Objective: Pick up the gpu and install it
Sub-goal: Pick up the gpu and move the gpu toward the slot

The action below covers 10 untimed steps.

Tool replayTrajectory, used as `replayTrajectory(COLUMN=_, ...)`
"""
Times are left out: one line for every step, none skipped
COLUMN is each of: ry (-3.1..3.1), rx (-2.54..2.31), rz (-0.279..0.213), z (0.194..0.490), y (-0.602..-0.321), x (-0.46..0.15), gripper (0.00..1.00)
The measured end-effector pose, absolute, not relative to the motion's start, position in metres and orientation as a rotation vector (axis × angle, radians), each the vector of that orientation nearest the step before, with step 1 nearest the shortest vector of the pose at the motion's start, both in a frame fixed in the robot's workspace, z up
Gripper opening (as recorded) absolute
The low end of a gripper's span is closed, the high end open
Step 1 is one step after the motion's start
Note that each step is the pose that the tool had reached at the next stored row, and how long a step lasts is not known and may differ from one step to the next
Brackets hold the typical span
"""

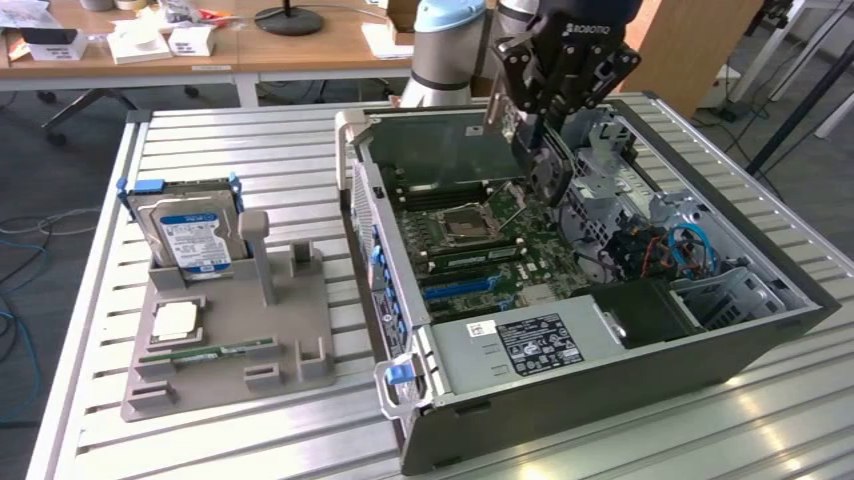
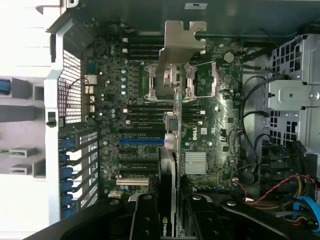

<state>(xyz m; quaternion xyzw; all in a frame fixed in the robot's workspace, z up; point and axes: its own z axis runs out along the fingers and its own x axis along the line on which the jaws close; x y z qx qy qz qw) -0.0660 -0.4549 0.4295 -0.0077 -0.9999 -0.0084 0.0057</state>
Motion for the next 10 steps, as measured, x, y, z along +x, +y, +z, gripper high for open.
replayTrajectory(ry=-3.130, rx=-0.024, rz=-0.026, z=0.430, y=-0.455, x=-0.064, gripper=0.26)
replayTrajectory(ry=-3.130, rx=-0.024, rz=-0.026, z=0.429, y=-0.455, x=-0.061, gripper=0.26)
replayTrajectory(ry=-3.130, rx=-0.024, rz=-0.026, z=0.429, y=-0.455, x=-0.059, gripper=0.26)
replayTrajectory(ry=-3.130, rx=-0.024, rz=-0.026, z=0.429, y=-0.455, x=-0.057, gripper=0.26)
replayTrajectory(ry=-3.130, rx=-0.024, rz=-0.026, z=0.430, y=-0.455, x=-0.055, gripper=0.26)
replayTrajectory(ry=-3.130, rx=-0.024, rz=-0.026, z=0.429, y=-0.455, x=-0.054, gripper=0.26)
replayTrajectory(ry=-3.130, rx=-0.024, rz=-0.026, z=0.430, y=-0.455, x=-0.054, gripper=0.26)
replayTrajectory(ry=-3.130, rx=-0.024, rz=-0.026, z=0.429, y=-0.455, x=-0.054, gripper=0.26)
replayTrajectory(ry=-3.130, rx=-0.024, rz=-0.026, z=0.429, y=-0.455, x=-0.054, gripper=0.26)
replayTrajectory(ry=-3.130, rx=-0.024, rz=-0.026, z=0.429, y=-0.455, x=-0.054, gripper=0.26)
